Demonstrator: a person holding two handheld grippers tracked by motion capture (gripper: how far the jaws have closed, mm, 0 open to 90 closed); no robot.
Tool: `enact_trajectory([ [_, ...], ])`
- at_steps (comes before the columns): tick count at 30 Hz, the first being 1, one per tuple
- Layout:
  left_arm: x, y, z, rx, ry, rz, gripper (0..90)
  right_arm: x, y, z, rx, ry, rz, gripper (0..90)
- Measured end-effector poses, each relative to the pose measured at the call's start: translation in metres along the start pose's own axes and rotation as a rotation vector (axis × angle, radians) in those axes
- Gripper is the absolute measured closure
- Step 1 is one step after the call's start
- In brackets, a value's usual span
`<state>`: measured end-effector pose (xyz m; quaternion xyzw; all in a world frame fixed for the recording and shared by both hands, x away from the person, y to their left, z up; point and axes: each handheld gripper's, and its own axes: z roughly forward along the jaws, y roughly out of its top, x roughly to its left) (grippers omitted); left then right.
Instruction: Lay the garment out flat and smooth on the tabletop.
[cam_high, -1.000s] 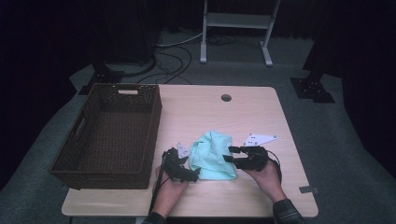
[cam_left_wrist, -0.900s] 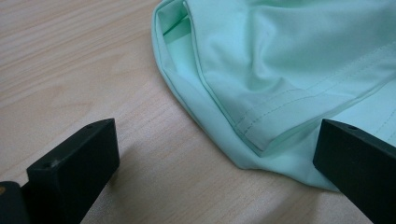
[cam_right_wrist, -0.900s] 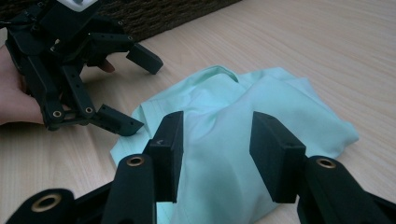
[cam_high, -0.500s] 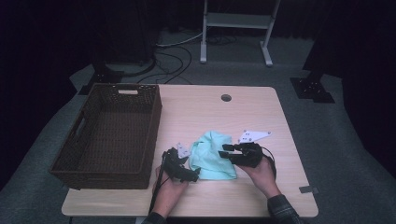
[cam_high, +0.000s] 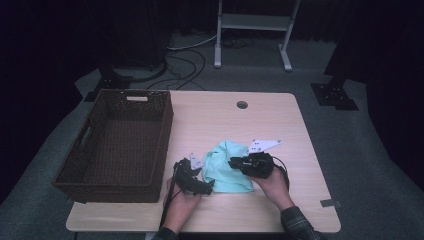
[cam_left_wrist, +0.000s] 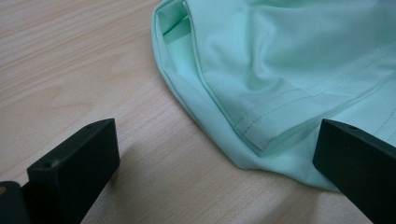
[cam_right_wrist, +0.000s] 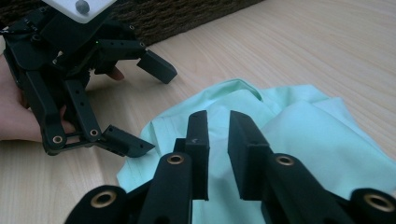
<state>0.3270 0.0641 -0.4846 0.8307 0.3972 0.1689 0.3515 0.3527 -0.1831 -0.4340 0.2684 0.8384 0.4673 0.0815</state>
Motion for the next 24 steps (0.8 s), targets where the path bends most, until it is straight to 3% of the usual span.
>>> enact_trajectory([
  [8,0.0,0.0,0.0,0.001,-0.001,0.001,0.0,0.004,0.004,0.009,0.009,0.013,-0.015,84.3],
  [24,0.0,0.0,0.0,0.002,0.0,0.002,0.0,0.013,0.011,0.029,0.029,0.046,-0.027,84.1],
])
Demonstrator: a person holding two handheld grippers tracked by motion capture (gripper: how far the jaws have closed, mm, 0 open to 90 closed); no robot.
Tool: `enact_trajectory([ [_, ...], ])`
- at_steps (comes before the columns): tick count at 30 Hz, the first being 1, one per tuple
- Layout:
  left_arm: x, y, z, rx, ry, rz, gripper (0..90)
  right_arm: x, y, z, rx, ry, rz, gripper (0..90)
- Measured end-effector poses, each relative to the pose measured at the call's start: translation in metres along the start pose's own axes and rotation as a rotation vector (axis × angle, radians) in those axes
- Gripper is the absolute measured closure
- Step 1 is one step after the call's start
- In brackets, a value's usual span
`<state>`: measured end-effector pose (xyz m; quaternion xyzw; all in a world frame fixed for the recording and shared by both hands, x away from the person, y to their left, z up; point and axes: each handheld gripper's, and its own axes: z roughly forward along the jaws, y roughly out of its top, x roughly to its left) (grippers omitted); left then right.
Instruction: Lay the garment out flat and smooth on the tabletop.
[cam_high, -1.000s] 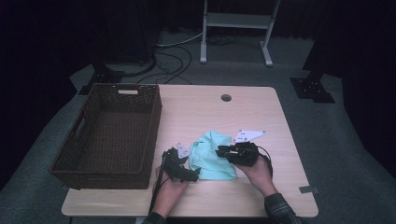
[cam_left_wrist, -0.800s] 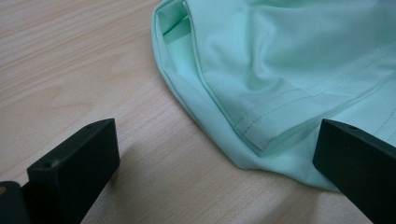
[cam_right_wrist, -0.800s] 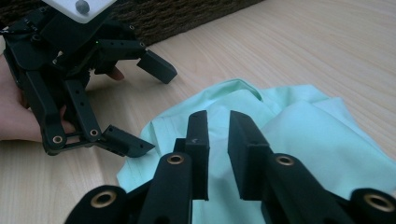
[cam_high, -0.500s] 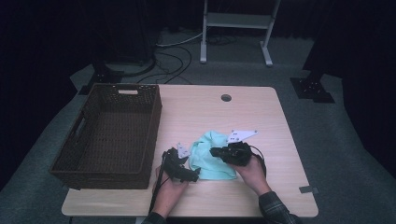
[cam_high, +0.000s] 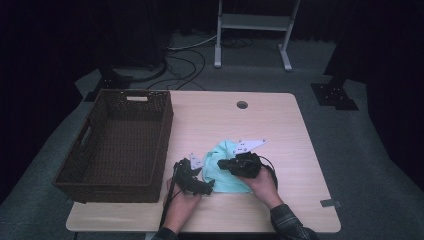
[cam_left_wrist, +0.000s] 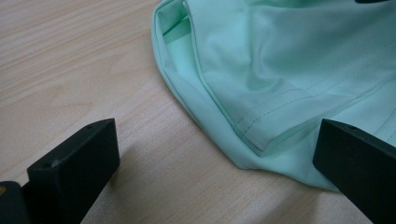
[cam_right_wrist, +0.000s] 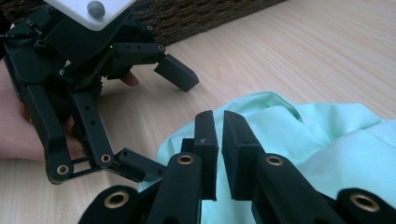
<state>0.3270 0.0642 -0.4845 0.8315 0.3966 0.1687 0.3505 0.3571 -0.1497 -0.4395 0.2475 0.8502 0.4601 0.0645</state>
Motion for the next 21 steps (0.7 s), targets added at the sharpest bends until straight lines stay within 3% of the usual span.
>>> enact_trajectory([
  [21,0.0,0.0,0.0,0.001,0.0,0.002,0.0,0.009,0.001,0.027,0.05,0.052,-0.007,79.6],
])
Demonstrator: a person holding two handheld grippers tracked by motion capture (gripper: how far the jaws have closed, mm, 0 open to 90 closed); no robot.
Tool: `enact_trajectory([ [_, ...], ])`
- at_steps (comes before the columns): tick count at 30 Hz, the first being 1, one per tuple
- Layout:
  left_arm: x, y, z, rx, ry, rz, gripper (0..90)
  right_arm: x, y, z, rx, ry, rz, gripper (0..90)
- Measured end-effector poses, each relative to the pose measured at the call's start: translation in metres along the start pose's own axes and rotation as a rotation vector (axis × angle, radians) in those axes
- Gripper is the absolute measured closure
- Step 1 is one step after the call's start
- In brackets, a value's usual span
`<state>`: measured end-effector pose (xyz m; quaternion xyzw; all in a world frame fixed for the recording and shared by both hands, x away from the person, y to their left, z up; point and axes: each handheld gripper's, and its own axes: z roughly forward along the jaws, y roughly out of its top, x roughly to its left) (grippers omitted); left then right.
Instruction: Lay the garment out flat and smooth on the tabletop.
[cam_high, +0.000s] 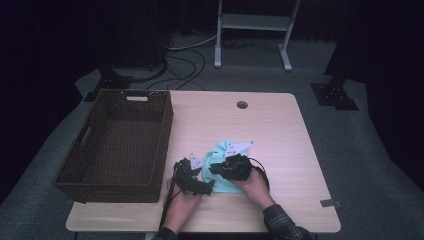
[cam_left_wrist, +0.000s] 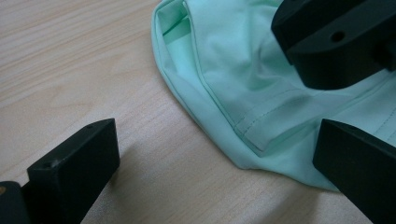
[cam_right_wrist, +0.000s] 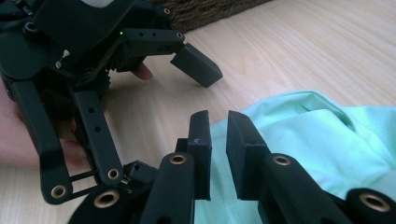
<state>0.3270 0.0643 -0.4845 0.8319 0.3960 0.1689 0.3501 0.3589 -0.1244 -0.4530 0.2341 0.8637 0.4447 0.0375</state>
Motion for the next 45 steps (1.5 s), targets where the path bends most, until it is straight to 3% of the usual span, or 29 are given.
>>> enact_trajectory([
  [14,0.0,0.0,0.0,-0.001,0.0,-0.003,0.0,0.001,0.0,0.015,0.031,0.029,-0.013,72.3],
  [28,0.0,0.0,0.0,-0.002,0.0,-0.004,0.0,-0.001,-0.004,0.03,0.091,0.021,-0.027,68.3],
  [30,0.0,0.0,0.0,-0.002,0.0,-0.005,0.0,0.0,-0.005,0.032,0.101,0.014,-0.038,70.6],
  [36,0.0,0.0,0.0,-0.003,0.0,-0.005,0.0,-0.003,-0.006,0.032,0.091,0.017,-0.004,83.4],
  [45,0.0,0.0,0.0,0.0,-0.001,-0.003,0.0,-0.004,-0.004,0.023,0.059,0.008,0.004,85.7],
])
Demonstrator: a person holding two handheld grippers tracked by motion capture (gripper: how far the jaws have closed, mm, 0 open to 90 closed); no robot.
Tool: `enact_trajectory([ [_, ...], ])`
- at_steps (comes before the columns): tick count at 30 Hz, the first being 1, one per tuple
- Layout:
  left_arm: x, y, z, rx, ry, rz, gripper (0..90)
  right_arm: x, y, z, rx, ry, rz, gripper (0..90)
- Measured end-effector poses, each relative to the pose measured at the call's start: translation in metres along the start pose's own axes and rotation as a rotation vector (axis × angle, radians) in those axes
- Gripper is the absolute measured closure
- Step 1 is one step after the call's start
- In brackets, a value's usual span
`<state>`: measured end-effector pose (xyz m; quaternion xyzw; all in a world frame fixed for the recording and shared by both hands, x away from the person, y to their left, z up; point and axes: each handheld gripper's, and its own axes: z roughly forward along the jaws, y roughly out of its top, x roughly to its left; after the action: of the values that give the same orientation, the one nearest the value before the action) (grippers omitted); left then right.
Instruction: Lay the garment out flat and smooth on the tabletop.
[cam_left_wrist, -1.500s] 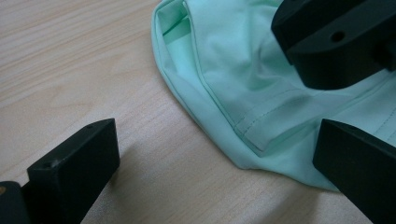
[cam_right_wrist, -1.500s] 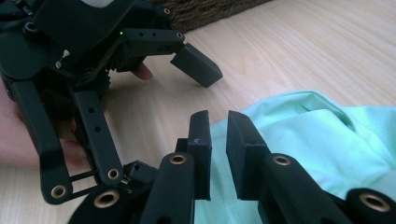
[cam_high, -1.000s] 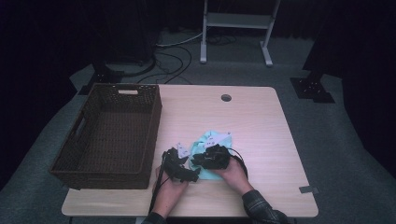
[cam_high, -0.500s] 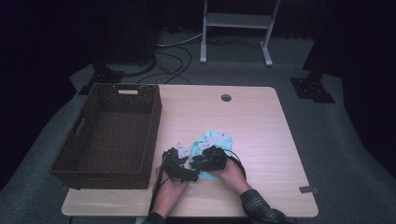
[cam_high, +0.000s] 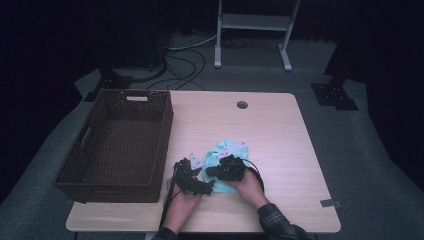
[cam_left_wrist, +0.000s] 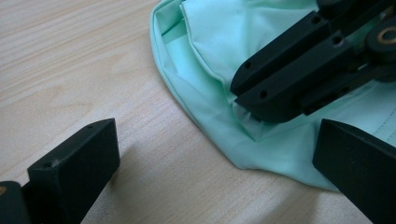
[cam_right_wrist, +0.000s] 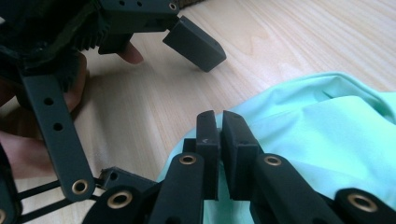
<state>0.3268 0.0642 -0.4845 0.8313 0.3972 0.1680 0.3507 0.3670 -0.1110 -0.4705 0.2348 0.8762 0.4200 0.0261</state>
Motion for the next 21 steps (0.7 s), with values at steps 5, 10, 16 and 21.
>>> enact_trajectory([
  [5,0.0,0.0,0.0,-0.001,0.001,0.002,0.0,-0.001,0.003,-0.008,-0.011,-0.012,0.002,86.4],
  [10,0.0,0.0,0.0,0.0,0.001,0.002,0.0,-0.002,0.005,-0.017,-0.037,-0.028,-0.001,86.4],
  [16,0.0,0.0,0.0,-0.004,0.001,0.001,0.0,-0.004,0.003,-0.031,-0.061,-0.044,0.003,86.4],
  [21,0.0,0.0,0.0,-0.004,0.001,0.001,0.0,-0.007,0.001,-0.043,-0.087,-0.056,0.011,86.4],
])
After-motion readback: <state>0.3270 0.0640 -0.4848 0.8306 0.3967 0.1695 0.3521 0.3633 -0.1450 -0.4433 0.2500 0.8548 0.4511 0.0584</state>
